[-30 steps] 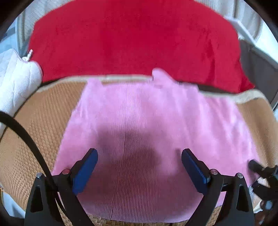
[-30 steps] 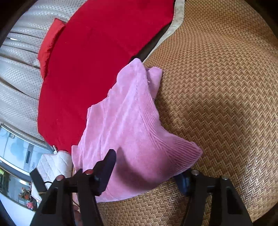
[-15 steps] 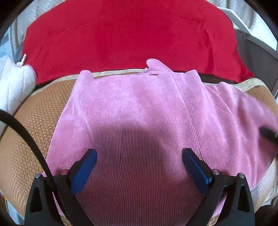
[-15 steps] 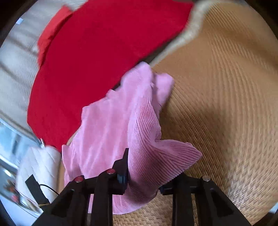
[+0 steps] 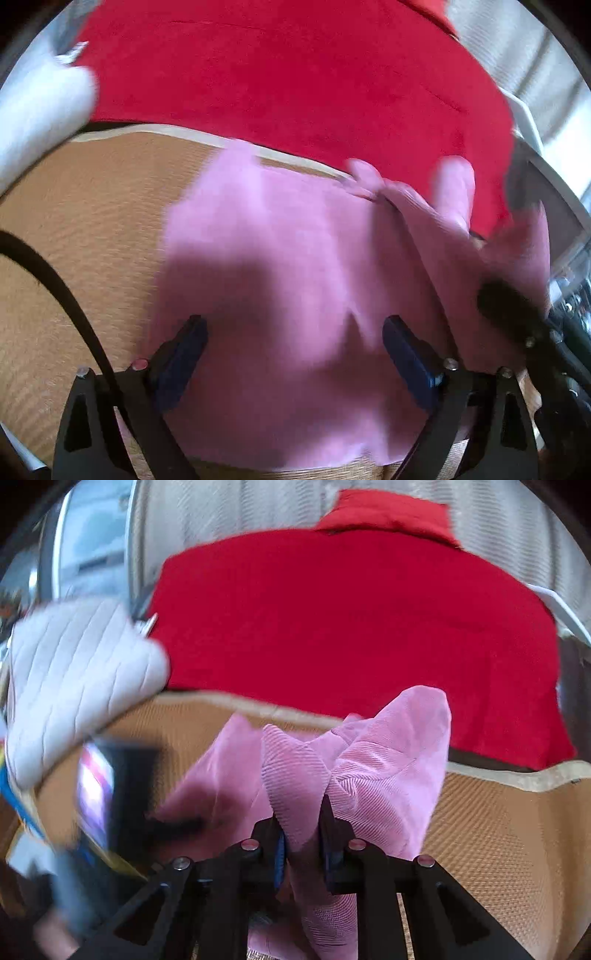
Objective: Fold large clothes
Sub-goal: 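Grasp the jacket edge with the right tool and lift it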
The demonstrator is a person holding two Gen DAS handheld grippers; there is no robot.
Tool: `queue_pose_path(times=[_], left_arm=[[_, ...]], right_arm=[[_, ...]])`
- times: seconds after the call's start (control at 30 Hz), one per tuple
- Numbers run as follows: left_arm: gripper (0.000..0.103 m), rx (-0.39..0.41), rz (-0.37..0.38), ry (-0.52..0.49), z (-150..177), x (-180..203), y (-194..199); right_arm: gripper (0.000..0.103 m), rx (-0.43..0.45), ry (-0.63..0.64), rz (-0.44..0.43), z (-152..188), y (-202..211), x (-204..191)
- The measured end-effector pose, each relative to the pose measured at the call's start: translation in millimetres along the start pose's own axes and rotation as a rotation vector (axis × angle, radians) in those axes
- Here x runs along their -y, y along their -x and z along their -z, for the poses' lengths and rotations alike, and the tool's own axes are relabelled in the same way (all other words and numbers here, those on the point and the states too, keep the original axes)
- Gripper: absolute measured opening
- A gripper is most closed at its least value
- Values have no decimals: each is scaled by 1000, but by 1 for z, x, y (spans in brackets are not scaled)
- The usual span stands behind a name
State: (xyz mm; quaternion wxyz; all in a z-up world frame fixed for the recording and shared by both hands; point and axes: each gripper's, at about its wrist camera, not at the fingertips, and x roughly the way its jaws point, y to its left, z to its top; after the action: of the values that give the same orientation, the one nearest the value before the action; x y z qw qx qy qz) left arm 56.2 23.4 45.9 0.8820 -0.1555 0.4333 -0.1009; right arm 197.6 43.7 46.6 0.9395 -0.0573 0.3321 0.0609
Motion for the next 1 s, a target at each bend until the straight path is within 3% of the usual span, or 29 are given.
queue_pose_path(times=[0.13, 0.3, 0.37, 0.43, 0.53, 0.7, 0.73, 0.87, 0.97, 1.0], left_arm=[[94, -30, 173, 177, -18, -30, 7], [94, -180, 396, 153, -61, 0, -20], [94, -274, 489, 145, -81, 24, -38], [95, -313, 512, 135, -100, 39, -52], [95, -437, 468, 39, -103, 68, -80], [95, -473, 385, -98, -98, 98, -91], [91, -493, 361, -119, -95, 102, -97], [41, -537, 294, -244, -87, 121, -112], [22, -492, 317, -312, -87, 131, -97], [20, -466, 330, -332, -88, 131, -89]], right_arm=[[15, -1, -55, -33, 6, 3, 14], [15, 52, -47, -34, 36, 28, 29], [15, 68, -22, -32, 45, 30, 26], [15, 80, -1, -34, 49, 38, 26], [15, 101, 52, -32, 56, 43, 19], [15, 120, 97, -42, 64, 42, 7], [15, 121, 100, -44, 65, 42, 5], [15, 123, 101, -49, 70, 41, 4], [15, 126, 116, -51, 74, 42, 3], [15, 133, 116, -54, 75, 45, 4]])
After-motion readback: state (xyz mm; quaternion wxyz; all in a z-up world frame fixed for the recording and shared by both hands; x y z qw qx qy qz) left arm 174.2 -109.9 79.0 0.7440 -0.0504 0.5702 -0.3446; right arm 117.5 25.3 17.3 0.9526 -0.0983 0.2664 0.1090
